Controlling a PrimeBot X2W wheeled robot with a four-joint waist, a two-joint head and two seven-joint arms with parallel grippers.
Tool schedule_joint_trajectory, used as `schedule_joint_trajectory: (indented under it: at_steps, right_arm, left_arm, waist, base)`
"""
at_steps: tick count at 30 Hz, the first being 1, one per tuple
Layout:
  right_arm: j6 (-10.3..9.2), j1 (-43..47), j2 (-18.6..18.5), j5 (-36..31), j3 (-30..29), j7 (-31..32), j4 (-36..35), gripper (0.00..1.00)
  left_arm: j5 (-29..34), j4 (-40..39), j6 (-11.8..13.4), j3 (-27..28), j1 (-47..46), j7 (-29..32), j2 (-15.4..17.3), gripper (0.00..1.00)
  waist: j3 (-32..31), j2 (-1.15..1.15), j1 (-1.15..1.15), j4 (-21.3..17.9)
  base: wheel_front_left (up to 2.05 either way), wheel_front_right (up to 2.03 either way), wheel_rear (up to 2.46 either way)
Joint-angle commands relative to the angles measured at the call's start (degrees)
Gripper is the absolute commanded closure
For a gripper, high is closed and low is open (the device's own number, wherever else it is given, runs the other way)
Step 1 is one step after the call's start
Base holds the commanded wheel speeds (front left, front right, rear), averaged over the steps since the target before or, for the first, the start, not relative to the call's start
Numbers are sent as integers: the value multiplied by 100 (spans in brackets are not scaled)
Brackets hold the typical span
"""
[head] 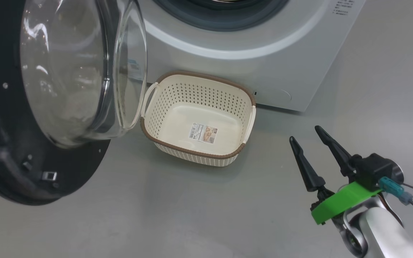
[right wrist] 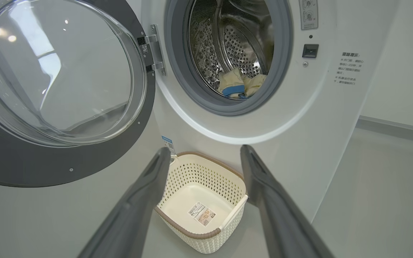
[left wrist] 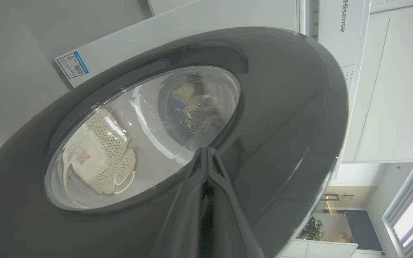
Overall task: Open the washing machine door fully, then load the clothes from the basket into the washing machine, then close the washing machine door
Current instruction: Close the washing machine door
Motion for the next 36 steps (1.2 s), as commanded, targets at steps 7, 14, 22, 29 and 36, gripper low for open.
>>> schedule_joint_trajectory:
  at_steps: [7, 14, 22, 29, 36]
  right_arm:
    - [25, -20, 125, 49, 38, -36, -159, 0]
    - [25, -45, 204, 58, 16, -36, -160, 0]
    - [25, -31, 278, 57, -25, -36, -165, 0]
    - [25, 6, 303, 54, -44, -36, -174, 0]
    - [25, 0, 356, 54, -50, -36, -192, 0]
  left_arm:
    - [140, -967, 564, -349, -12, 113, -165, 100]
    - [229, -1225, 585, -669, -92, -65, -569, 100]
    - [330, -1161, 399, -973, -207, -416, -1079, 100]
    - [393, -869, 196, -1073, -324, -633, -1269, 100]
    - [400, -612, 32, -1109, -452, -753, -1349, 100]
  waist:
    - [-72, 0, 0, -155]
    - [-96, 0, 0, -320]
    - [-213, 0, 0, -601]
    - [-302, 0, 0, -875]
    - [-319, 0, 0, -1184]
  base:
    - [0, 0, 0]
    - [0, 0, 0]
    - [0, 0, 0]
    - [0, 0, 0]
    - [0, 0, 0]
